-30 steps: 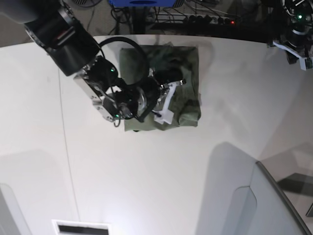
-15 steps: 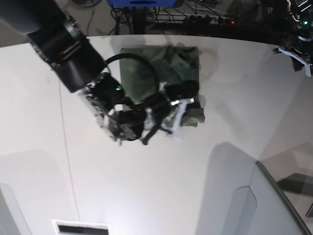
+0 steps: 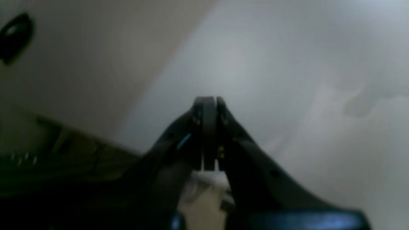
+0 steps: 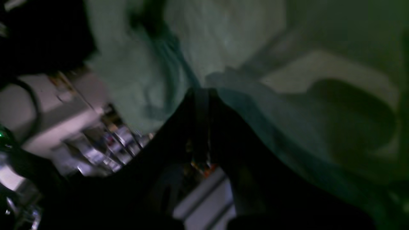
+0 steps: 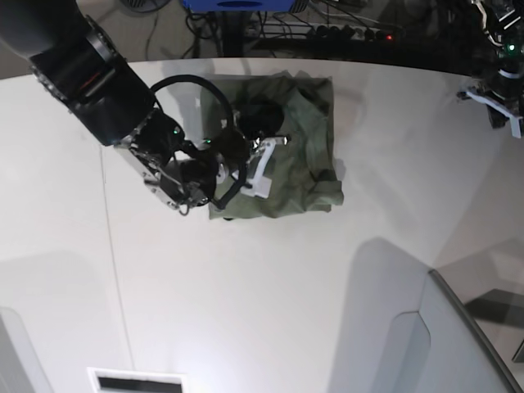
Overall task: Layout the t-shirt on the table in an organized manner, then fold the t-shirt properly
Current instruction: 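Tuck and flatten the bundle's loose edges with the right gripper, then smooth the folded shirt's sides with both grippers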
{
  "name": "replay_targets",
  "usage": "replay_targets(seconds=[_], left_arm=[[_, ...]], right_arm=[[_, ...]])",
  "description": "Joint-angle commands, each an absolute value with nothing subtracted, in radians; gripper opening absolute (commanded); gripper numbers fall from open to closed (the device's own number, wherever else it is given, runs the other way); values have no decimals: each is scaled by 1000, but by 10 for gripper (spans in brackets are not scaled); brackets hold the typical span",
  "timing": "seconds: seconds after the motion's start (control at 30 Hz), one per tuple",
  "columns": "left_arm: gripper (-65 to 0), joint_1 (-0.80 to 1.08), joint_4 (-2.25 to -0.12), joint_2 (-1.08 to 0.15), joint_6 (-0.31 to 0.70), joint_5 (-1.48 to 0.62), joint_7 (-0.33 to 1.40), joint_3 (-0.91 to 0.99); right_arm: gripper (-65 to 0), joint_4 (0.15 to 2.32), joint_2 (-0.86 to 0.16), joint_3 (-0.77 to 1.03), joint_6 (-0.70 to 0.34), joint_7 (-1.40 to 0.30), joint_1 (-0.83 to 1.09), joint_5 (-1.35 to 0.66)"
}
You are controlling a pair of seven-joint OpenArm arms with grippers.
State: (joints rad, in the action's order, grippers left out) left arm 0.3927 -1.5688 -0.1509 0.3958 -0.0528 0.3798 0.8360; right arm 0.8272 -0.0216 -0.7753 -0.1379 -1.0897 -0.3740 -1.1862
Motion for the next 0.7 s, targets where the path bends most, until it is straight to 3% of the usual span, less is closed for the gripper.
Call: replay_targets(seconds=[0.0,0.17,0.4,0.67], left_arm=[[-650,395,-1584,-166,390,-51,366,835],[-650,378,-1584,-193,387,-51,366,748],[-650,306,-1584,-185,387,-51,367,717],[-650,265,-1583,-165,387,-51,369,717]], right_arm=[[-645,822,4,-774,-143,-1087,-412,-1218],[-645,671,61,-783,-148,-1116,-450,-1211],[-645,668,131,-782,-148,-1125,-476,-1216],[-648,673,136,-779,-148,-1121,-506,-1264]])
